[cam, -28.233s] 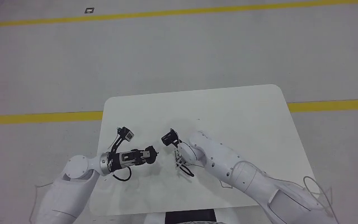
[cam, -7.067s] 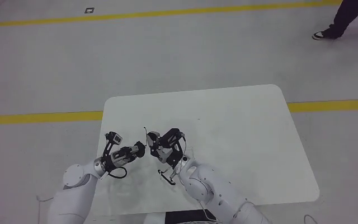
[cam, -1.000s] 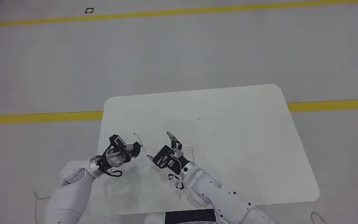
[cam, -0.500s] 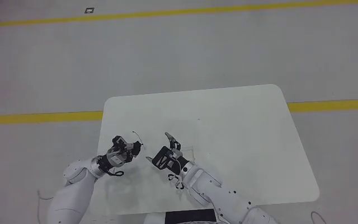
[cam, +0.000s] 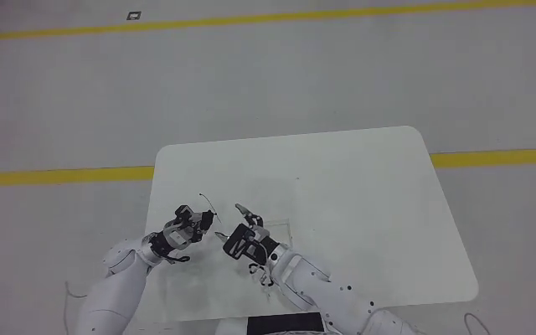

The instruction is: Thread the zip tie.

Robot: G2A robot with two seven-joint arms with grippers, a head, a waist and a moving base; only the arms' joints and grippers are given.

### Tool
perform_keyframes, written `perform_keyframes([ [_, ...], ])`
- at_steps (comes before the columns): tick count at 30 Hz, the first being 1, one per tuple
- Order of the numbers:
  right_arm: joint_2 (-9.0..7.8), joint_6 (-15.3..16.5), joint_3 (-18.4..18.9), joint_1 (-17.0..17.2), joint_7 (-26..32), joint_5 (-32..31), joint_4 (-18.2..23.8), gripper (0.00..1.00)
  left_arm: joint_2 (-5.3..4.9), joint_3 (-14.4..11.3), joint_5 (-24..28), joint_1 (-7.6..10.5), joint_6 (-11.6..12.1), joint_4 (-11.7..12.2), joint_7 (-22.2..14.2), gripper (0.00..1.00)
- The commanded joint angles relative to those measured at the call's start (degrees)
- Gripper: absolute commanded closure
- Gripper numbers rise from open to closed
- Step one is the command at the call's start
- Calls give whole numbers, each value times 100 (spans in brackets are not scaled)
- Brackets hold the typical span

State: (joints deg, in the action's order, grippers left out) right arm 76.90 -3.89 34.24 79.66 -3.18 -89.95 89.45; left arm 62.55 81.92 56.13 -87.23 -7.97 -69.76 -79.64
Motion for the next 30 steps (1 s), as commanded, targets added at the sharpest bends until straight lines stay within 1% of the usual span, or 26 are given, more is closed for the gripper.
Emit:
perform_keyframes([
  [1,-2,2,-27,-12,-12,0,-21,100,0,0,0,0,0,0,0,100],
  [11,-17,-18,-147,-116,-118,0,-16,100,0,0,0,0,0,0,0,100],
  [19,-4,-11,-229,-190,-76,0,-70,86,0,0,0,0,0,0,0,100],
  [23,14,-9,-227,-195,-46,0,-104,82,0,0,0,0,0,0,0,100],
  [26,29,-5,-213,-192,-38,0,-109,82,0,0,0,0,0,0,0,100],
  [30,42,-5,-194,-188,-71,0,-72,85,0,0,0,0,0,0,0,100],
])
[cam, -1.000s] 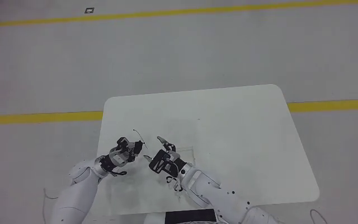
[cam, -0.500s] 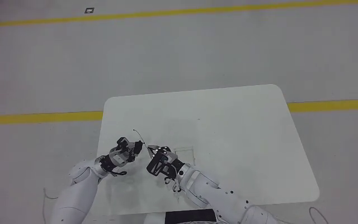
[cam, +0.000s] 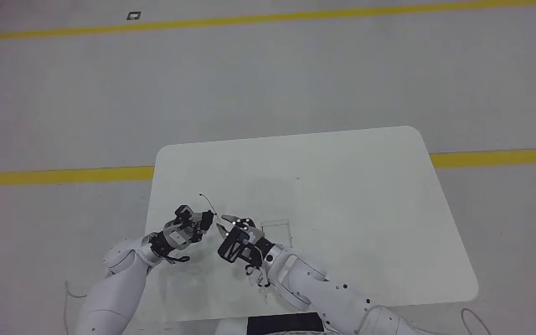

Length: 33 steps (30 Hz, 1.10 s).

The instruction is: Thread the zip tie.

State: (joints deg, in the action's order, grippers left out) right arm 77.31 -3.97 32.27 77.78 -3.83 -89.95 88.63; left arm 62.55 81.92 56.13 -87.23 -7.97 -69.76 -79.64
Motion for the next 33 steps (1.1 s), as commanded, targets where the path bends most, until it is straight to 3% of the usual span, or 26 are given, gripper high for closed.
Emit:
perform_keyframes([
  [1,3,8,7,0,-10,0,15,84,0,0,0,0,0,0,0,100],
  [18,-6,28,-4,-35,-59,0,95,84,0,0,0,0,0,0,0,100],
  [24,-29,4,-9,-37,-65,0,127,87,0,0,0,0,0,0,0,100],
  [25,-33,0,-8,-37,-66,0,130,90,0,0,0,0,0,0,0,100],
  [26,-38,-4,-6,-35,-66,0,134,100,0,0,0,0,0,0,0,100],
  [33,-63,-34,16,-14,-76,0,156,100,0,0,0,0,0,0,0,100],
])
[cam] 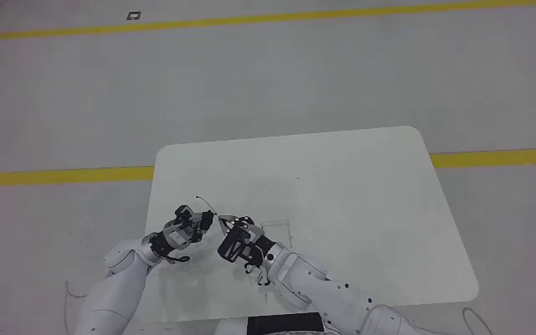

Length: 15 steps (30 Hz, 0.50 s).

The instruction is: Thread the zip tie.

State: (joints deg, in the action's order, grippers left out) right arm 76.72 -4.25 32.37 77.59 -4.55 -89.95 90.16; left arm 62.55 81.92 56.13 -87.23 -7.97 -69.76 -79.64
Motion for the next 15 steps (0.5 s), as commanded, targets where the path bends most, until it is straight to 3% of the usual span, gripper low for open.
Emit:
perform_keyframes([
  [1,-8,-11,10,11,-7,0,9,100,0,0,0,0,0,0,0,100],
  [15,-107,-125,139,162,-37,0,145,100,0,0,0,0,0,0,0,100],
])
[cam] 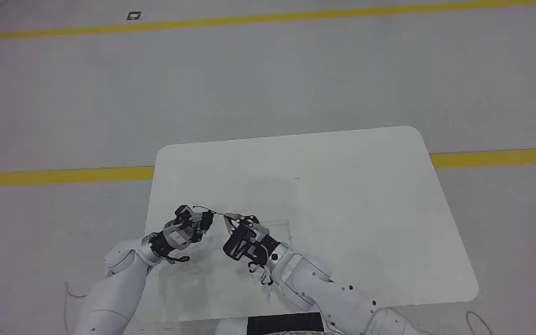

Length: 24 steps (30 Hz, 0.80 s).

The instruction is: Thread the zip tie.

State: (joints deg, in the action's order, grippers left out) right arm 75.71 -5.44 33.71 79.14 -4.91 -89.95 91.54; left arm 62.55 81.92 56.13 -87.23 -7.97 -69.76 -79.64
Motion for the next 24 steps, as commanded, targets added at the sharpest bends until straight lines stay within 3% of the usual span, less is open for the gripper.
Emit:
perform_keyframes([
  [1,-13,-12,9,15,1,0,15,100,0,0,0,0,0,0,0,100],
  [24,-232,-221,148,218,-10,0,267,100,0,0,0,0,0,0,0,100],
])
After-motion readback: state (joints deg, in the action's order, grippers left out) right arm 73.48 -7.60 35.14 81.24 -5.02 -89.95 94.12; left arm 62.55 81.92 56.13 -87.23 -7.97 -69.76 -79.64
